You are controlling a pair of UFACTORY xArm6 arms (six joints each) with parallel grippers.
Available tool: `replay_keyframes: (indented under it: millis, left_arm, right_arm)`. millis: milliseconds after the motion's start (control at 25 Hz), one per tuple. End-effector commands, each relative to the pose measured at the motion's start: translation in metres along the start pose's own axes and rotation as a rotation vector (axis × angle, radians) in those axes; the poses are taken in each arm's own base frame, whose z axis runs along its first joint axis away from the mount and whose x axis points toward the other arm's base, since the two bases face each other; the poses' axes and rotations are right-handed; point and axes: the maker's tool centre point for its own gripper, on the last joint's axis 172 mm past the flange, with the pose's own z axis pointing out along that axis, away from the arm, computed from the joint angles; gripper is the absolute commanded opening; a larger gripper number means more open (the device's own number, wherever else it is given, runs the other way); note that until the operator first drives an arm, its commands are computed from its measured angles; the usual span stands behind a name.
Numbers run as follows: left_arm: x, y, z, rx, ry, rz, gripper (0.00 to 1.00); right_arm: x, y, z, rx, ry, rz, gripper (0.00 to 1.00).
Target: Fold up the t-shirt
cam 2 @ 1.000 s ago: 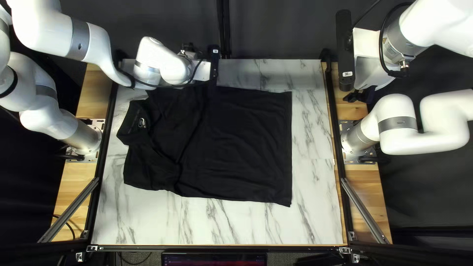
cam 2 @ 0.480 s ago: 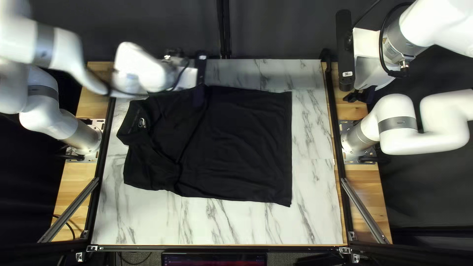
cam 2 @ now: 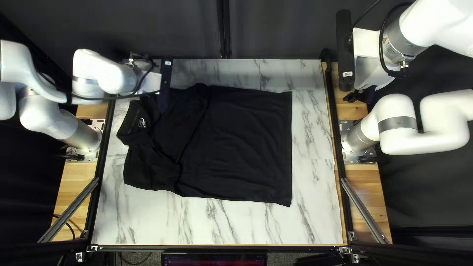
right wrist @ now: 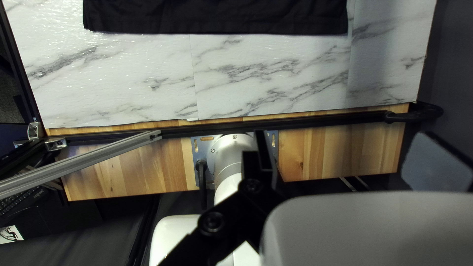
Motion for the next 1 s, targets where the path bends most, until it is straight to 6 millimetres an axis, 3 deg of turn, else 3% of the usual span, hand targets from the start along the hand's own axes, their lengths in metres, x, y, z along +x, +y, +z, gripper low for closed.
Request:
replay_keyframes:
  millis: [40,320,480,520,560,680,760,1000]
  left_arm:
    - [0.001,0.049,-0.015,-0.036,0.003,-0.013,1.00]
    - [0.019,0.143,-0.091,-0.064,-0.013,0.015,1.00]
    - [0.016,0.198,-0.125,-0.069,-0.026,0.024,1.00]
    - [0.016,0.203,-0.128,-0.069,-0.028,0.025,1.00]
    - [0.015,0.225,-0.140,-0.074,-0.033,0.029,1.00]
    - [0.017,0.265,-0.156,-0.107,-0.045,0.058,1.00]
    - [0.013,0.276,-0.150,-0.136,-0.072,0.086,1.00]
    - [0.007,0.278,-0.148,-0.141,-0.088,0.079,1.00]
  right_arm:
    - [0.000,0.000,0.000,0.000,0.000,0.000,1.00]
    - [0.000,0.000,0.000,0.000,0.000,0.000,1.00]
    - [0.000,0.000,0.000,0.000,0.000,0.000,1.00]
    - [0.000,0.000,0.000,0.000,0.000,0.000,1.00]
    - [0.000,0.000,0.000,0.000,0.000,0.000,1.00]
    - [0.000,0.000,0.000,0.000,0.000,0.000,1.00]
    - [0.000,0.000,0.000,0.000,0.000,0.000,1.00]
    - [0.000,0.000,0.000,0.000,0.000,0.000,1.00]
